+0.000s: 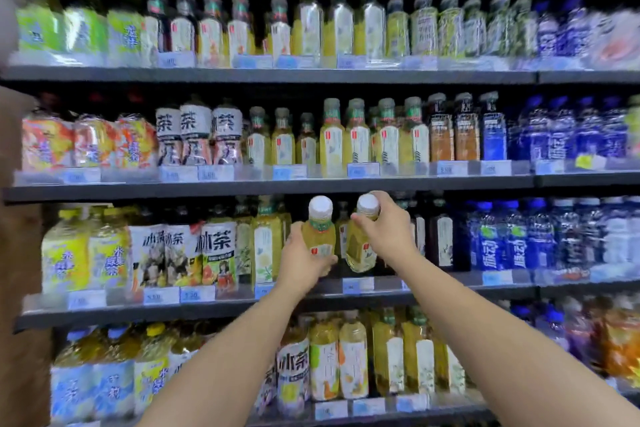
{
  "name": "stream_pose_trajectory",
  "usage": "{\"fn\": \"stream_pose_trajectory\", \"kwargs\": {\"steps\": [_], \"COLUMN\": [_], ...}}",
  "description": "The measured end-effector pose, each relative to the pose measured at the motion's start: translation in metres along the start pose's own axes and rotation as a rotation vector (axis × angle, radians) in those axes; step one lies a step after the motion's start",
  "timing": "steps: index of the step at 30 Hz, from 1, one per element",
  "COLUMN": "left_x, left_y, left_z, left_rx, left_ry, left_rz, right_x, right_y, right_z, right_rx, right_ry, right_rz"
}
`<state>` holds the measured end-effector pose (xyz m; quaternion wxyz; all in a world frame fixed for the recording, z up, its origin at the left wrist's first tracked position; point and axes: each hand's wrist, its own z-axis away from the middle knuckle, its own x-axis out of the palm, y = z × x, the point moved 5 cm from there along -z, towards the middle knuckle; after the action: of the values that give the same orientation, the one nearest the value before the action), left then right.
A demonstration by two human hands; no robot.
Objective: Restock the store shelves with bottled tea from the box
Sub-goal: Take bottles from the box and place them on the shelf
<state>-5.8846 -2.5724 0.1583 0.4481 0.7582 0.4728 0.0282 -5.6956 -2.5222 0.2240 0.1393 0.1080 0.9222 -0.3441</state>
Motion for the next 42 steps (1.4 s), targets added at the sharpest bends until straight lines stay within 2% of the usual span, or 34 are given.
{"fn": "stream_pose_trajectory", "kwargs": {"steps": [7,11,16,20,24,29,32,35,38,42], "left_x": [0.030,0.052,0.082,0.098,0.107,0.099,0.090,0.084,0.085,0.091], "left_y": [-0.039,-0.075,-0.119,-0.143,-0.151,-0.142,-0.124,-0.099,-0.079,-0.084], "left_z": [-0.056,-0.091,-0.127,-0.149,-0.160,-0.146,-0.126,-0.106,-0.095,-0.092], "left_rx": [-0.035,-0.140,-0.316,-0.402,-0.384,-0.414,-0.300,-0.149,-0.036,-0.152], "left_ry": [-0.060,-0.111,-0.174,-0.190,-0.205,-0.167,-0.109,-0.135,-0.272,-0.469], "left_rz": [-0.038,-0.084,-0.120,-0.158,-0.221,-0.392,-0.525,-0.697,-0.840,-0.847], "right_x": [0.060,0.099,0.135,0.156,0.166,0.169,0.157,0.148,0.149,0.161], "right_y": [0.047,0.075,0.112,0.144,0.158,0.167,0.162,0.146,0.131,0.141], "right_z": [-0.050,-0.073,-0.109,-0.112,-0.107,-0.084,-0.067,-0.050,-0.037,-0.025], "right_rx": [0.035,0.104,0.194,0.237,0.234,0.249,0.268,0.134,0.033,0.150], "right_ry": [-0.045,-0.111,-0.079,-0.115,-0.101,-0.246,-0.236,-0.241,-0.373,-0.676], "right_rz": [-0.019,-0.013,-0.041,0.032,0.057,0.295,0.420,0.520,0.610,0.752]}}
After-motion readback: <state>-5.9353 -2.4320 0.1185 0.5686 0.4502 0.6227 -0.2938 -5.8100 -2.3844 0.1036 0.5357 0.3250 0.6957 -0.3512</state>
